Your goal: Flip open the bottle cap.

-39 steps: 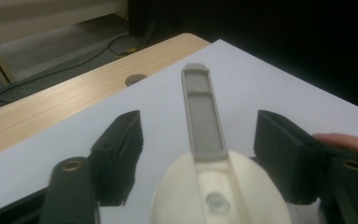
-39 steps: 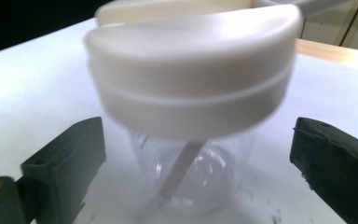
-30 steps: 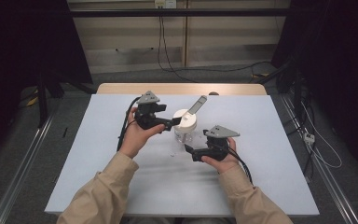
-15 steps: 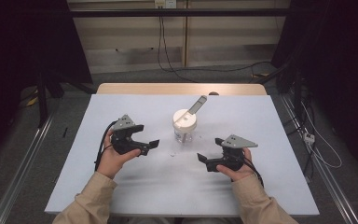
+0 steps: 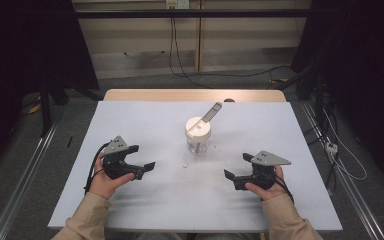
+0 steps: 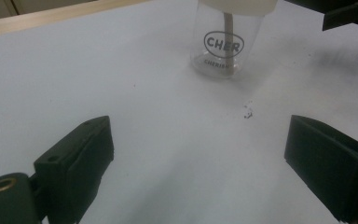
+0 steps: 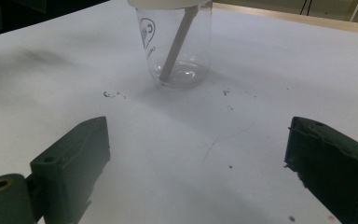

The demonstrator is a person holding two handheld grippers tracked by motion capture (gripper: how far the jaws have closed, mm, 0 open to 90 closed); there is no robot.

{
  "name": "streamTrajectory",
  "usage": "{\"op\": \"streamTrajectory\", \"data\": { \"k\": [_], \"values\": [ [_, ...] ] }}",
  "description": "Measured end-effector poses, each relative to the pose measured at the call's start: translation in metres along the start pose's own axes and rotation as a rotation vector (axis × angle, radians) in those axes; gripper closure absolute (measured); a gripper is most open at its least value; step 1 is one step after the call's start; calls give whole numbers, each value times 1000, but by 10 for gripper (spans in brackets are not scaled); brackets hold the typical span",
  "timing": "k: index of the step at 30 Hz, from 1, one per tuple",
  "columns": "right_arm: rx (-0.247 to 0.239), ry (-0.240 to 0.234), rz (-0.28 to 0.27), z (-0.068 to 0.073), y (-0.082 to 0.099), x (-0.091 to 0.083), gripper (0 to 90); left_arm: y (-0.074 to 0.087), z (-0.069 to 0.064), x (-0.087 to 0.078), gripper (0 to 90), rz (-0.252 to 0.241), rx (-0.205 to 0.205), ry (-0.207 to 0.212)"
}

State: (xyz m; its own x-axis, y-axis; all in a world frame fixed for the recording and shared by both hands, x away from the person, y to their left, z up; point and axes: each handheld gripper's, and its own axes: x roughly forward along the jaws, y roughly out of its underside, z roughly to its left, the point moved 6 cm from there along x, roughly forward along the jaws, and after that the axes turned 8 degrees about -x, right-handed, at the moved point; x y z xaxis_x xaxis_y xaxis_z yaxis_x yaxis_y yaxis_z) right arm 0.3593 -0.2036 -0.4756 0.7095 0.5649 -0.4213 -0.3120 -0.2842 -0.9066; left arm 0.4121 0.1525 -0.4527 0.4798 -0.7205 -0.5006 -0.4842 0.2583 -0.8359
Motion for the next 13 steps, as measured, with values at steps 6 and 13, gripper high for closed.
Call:
{"op": "streamTrajectory", "data": {
  "k": [6,13],
  "values": [
    [4,-2,-2,1,4,-9,60,16,9,-12,77,6,-38,-23],
    [6,-1,3,0,7,-12,59,23,11,-14,77,18,-32,-32]
  ]
}}
